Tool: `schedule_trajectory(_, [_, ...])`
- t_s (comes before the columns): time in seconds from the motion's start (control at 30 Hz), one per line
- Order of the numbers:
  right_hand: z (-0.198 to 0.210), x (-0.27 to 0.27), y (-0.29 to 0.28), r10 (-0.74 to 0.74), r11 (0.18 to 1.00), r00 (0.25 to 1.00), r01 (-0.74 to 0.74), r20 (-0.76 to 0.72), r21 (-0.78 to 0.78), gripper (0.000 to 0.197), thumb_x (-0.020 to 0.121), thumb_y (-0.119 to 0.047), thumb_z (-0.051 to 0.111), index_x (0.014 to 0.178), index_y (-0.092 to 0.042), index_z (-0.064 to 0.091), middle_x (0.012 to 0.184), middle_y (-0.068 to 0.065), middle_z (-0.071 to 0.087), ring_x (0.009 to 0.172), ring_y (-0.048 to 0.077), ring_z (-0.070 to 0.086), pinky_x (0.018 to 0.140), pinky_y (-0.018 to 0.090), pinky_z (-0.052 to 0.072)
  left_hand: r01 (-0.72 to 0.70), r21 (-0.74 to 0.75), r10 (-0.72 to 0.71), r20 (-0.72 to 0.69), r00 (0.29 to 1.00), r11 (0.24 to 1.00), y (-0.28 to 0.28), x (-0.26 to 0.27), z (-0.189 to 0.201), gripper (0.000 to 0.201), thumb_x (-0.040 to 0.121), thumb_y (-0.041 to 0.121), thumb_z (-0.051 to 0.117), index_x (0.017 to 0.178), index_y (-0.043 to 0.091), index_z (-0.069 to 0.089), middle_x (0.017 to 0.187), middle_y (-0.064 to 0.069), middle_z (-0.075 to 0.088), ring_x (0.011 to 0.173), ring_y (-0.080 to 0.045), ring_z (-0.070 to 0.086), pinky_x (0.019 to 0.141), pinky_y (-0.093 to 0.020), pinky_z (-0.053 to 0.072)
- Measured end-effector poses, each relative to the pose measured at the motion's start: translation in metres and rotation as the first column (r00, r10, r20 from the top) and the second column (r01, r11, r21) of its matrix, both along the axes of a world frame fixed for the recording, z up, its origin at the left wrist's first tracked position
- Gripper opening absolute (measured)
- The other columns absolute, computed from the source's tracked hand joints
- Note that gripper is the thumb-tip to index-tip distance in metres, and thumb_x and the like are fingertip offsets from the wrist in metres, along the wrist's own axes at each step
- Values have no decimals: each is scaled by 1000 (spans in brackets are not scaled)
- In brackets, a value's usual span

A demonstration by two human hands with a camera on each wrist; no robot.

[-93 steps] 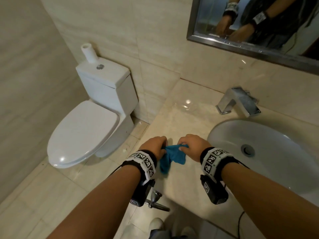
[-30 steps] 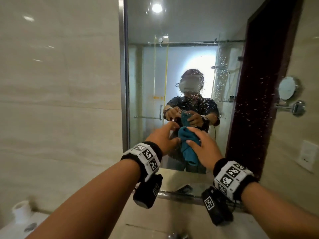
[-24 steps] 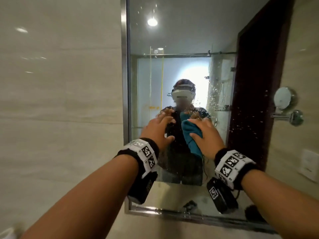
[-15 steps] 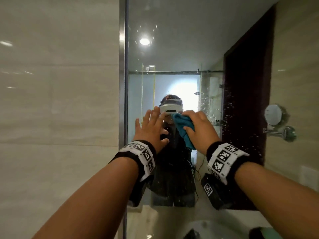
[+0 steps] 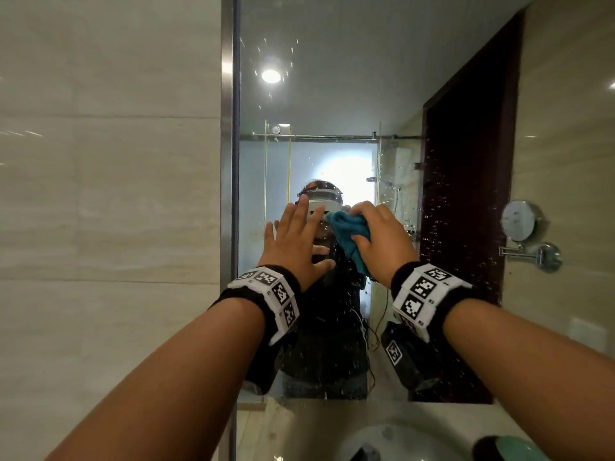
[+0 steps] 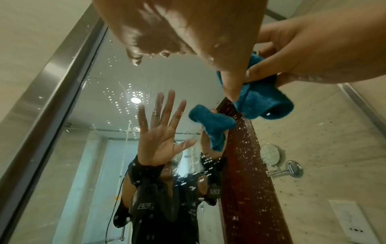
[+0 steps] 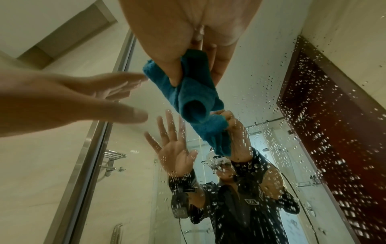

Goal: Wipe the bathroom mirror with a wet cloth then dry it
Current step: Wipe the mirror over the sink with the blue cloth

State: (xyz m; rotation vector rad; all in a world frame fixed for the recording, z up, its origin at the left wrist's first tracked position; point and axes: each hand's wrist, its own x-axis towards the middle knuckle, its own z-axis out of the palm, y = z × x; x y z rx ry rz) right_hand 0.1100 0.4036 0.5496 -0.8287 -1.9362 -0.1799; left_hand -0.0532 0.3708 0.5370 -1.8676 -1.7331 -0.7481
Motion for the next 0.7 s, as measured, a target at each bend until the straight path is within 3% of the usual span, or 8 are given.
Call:
schedule_trajectory(0.1, [-1,0,-4,44,999,999,-44,-2,-4,28,81,3,50,100,-18,46,99,3,49,85,21,51,75,36,46,78,45,-78,5,997,996,-2,13,4,80,90,52,50,150,33,2,158,4,-13,145,-19,-10,116,-48,4])
schedule_trajectory(0.27, [-2,3,-13,72,997,997,-72,7,0,32,77,5,49,87,-24,40,90,-1,53,78,20,52,70,38,48,179,183,-183,2,983,967,-11,27,12,47,92,19,53,137,20,40,155,-2,24,144,-23,14,116,-43,19])
schedule_trajectory(0.33, [-2,7,-18,52,999,998,-52,22,1,30,78,3,49,86,-25,41,90,-1,53,78,21,52,69,38,47,231,192,-243,41,969,954,-19,31,14,34,91,13,52,125,13,48,137,-8,47,131,-29,37,105,-38,34])
schedule_trajectory(0.37, [-2,8,-20,46,999,999,-46,24,0,29,78,3,50,86,-24,41,91,-1,52,79,21,51,69,37,47,260,192,-278,75,958,946,-24,33,14,24,91,12,50,116,11,49,120,-10,55,114,-29,49,92,-35,41])
schedule_trajectory(0.43, [-3,11,-24,34,999,999,-34,31,13,29,77,3,50,88,-24,43,95,-2,49,82,19,49,71,36,46,286,159,-308,134,942,945,-34,38,13,11,91,8,47,101,12,44,96,-6,54,85,-24,52,71,-31,42])
schedule_trajectory(0.47, [-3,12,-26,31,999,999,-32,33,23,30,77,3,51,88,-24,44,96,-3,47,84,18,49,71,35,45,289,152,-312,159,937,945,-38,40,12,11,91,6,46,99,12,42,93,-5,52,81,-24,51,68,-31,42])
schedule_trajectory(0.63, [-3,14,-34,82,996,996,-82,-17,-15,32,85,0,49,109,-22,48,99,4,58,85,23,57,73,39,52,270,172,-307,248,919,947,-46,37,14,28,90,6,53,117,11,48,115,-9,54,98,-25,55,84,-33,48])
schedule_trajectory(0.7, [-2,15,-37,106,992,993,-109,-41,-59,41,86,1,49,119,-24,46,95,4,59,83,22,59,74,37,53,211,152,-241,221,945,966,-48,33,14,25,90,11,54,115,11,52,113,-8,53,98,-24,55,86,-30,46])
